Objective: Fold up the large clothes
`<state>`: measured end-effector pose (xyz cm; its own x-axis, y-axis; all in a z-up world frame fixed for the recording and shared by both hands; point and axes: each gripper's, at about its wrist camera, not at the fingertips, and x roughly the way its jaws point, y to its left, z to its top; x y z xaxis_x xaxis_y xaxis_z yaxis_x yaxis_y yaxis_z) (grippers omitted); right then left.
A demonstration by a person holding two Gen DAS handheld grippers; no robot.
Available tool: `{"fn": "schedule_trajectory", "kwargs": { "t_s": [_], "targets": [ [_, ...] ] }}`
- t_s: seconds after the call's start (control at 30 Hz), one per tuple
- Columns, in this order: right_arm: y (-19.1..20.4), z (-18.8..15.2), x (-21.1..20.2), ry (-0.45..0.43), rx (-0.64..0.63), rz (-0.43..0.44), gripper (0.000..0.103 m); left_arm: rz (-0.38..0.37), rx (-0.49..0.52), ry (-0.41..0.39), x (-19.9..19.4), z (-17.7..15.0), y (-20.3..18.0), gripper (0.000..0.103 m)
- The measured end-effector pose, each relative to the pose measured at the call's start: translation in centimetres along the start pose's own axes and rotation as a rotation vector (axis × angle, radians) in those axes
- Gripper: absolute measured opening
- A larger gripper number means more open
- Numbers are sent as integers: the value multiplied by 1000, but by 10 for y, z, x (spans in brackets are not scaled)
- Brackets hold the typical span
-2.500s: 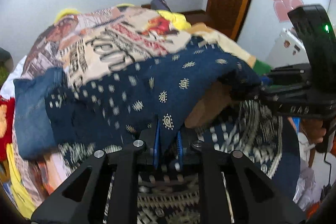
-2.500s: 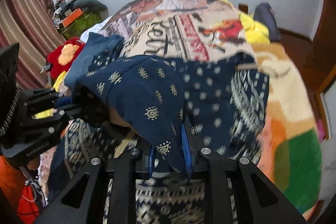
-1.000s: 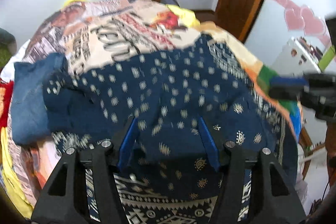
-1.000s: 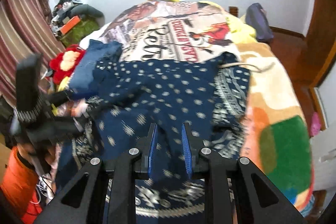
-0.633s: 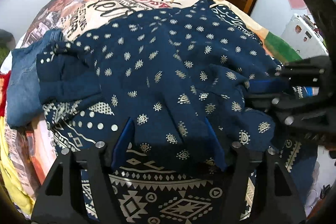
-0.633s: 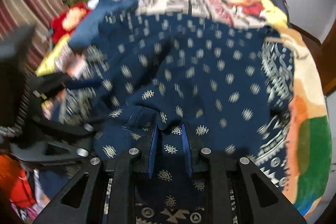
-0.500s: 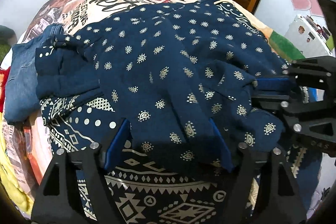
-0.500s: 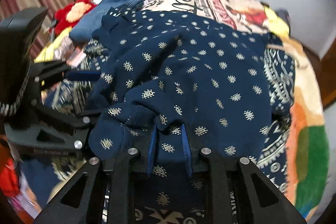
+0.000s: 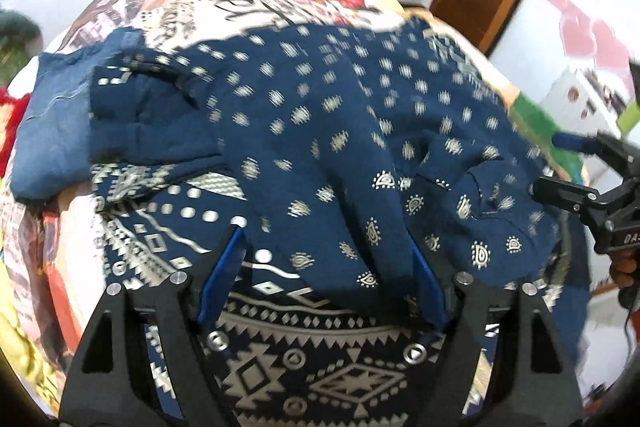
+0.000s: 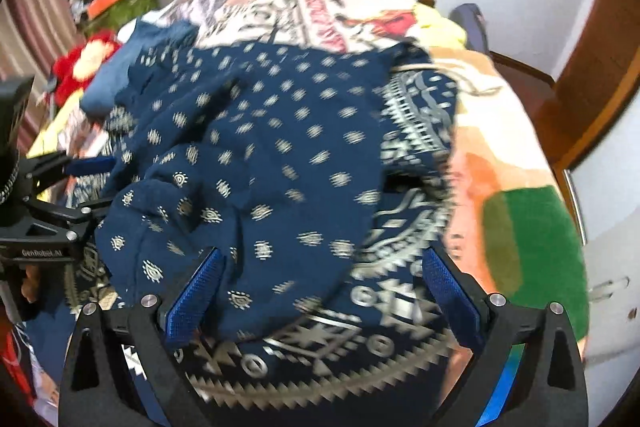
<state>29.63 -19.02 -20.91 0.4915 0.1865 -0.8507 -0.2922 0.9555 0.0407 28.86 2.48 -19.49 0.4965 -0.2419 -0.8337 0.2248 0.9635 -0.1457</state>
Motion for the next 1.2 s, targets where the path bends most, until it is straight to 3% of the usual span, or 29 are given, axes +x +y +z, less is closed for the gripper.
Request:
{"fn": "schedule_trajectory", "kwargs": {
  "t_s": [0.1, 0.27, 0.37, 0.5, 0.67, 0.77, 0.8, 0.87, 1.0, 1.07, 1.1, 1.17, 1.2],
  "targets": [
    [-15, 1, -19, -25, 57, 8, 99, 14, -36, -58, -27, 5, 12, 78],
    [-49, -4, -31, -15, 171, 46, 99, 112, -75, -102, -55, 0, 47, 78],
    [-65, -14, -29, 19, 215, 49, 99, 153, -129, -53, -55, -15, 80, 78],
    [-76, -32, -18, 82, 261, 81, 99, 128, -229, 41, -47, -47, 117, 78],
    [-83, -60, -12, 145, 341, 124, 99, 100, -302, 124, -39, -89, 131, 78],
    [-79, -73, -18, 148, 345, 147, 97, 41, -337, 174, -37, -111, 129, 78],
    [-77, -77, -21, 156, 344, 164, 95, 25, -339, 178, -38, -115, 127, 78],
    [-71, -85, -23, 176, 338, 193, 81, -3, -348, 176, -43, -123, 122, 78],
    [-57, -103, -29, 176, 323, 223, 71, -106, -356, 190, -49, -135, 107, 78],
    [-56, -109, -31, 167, 336, 232, 66, -91, -319, 170, -55, -141, 98, 78],
    [-55, -111, -32, 158, 343, 238, 60, -87, -300, 155, -57, -143, 94, 73],
    [-56, -112, -32, 146, 352, 255, 38, -99, -305, 137, -61, -145, 92, 64],
    [-58, -112, -31, 143, 365, 269, 34, -102, -313, 128, -62, -144, 91, 52]
  ]
}}
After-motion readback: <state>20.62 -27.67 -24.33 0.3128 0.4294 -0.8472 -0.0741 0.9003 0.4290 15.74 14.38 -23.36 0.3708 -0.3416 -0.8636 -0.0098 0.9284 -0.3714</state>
